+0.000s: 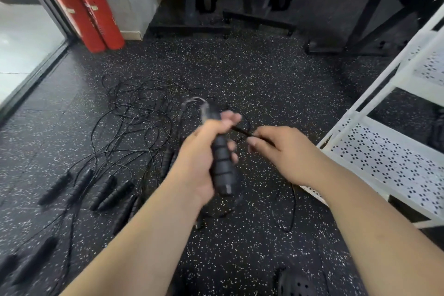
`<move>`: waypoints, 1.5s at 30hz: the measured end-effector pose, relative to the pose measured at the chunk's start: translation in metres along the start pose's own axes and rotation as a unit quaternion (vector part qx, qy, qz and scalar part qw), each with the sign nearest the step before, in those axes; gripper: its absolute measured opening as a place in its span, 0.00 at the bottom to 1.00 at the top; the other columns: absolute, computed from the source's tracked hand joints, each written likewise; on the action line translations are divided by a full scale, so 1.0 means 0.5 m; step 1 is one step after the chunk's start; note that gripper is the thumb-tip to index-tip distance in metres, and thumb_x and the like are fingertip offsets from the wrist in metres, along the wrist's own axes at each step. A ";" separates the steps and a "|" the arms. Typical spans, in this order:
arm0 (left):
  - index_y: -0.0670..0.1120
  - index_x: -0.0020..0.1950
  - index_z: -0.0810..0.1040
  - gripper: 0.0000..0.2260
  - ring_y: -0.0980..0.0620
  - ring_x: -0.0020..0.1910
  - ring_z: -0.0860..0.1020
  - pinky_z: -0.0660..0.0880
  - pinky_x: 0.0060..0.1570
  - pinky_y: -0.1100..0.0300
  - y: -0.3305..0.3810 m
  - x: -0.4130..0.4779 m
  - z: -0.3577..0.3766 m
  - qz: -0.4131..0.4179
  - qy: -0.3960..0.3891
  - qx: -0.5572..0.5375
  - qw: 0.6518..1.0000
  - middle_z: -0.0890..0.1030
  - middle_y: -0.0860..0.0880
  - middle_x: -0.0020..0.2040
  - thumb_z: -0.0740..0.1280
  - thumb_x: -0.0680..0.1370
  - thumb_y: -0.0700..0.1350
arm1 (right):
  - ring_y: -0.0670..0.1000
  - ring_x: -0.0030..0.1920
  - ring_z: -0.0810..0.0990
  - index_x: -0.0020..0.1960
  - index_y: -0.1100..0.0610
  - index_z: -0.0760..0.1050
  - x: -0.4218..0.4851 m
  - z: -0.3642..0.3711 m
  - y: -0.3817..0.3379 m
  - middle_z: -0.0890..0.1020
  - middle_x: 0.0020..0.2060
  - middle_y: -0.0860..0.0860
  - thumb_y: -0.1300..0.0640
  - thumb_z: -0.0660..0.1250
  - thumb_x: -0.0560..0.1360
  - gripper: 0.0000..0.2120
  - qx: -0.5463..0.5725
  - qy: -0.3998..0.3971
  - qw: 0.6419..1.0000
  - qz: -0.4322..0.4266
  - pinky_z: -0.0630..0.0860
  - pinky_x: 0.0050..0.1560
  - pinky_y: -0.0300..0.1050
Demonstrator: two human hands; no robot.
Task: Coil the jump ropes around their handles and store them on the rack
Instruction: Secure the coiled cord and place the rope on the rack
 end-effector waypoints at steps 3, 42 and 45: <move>0.46 0.70 0.79 0.24 0.56 0.36 0.75 0.76 0.38 0.60 0.053 0.018 -0.055 0.063 0.091 -0.102 0.989 0.86 0.49 0.64 0.75 0.74 0.46 | 0.45 0.26 0.69 0.47 0.43 0.80 -0.013 -0.026 0.023 0.75 0.26 0.43 0.40 0.61 0.85 0.14 0.013 -0.017 0.999 0.035 0.69 0.31 0.47; 0.48 0.54 0.79 0.16 0.51 0.40 0.80 0.81 0.46 0.48 -0.001 -0.109 -0.007 0.109 0.093 0.384 0.912 0.85 0.44 0.48 0.80 0.72 0.50 | 0.53 0.63 0.80 0.74 0.50 0.75 -0.152 -0.022 -0.050 0.81 0.63 0.50 0.38 0.65 0.83 0.24 -0.176 0.054 0.975 0.122 0.81 0.62 0.54; 0.50 0.53 0.78 0.15 0.53 0.42 0.80 0.77 0.41 0.57 -0.016 -0.130 0.017 0.137 0.119 0.384 0.905 0.84 0.49 0.47 0.79 0.73 0.52 | 0.47 0.58 0.80 0.70 0.47 0.79 -0.173 0.006 -0.095 0.83 0.59 0.45 0.42 0.61 0.85 0.17 -0.057 0.106 0.991 0.059 0.76 0.56 0.45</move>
Point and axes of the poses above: each hand's wrist, its own x-axis towards the middle knuckle, its own z-axis out of the palm, y = z × x, the point moved 2 cm from there along x, towards the middle knuckle
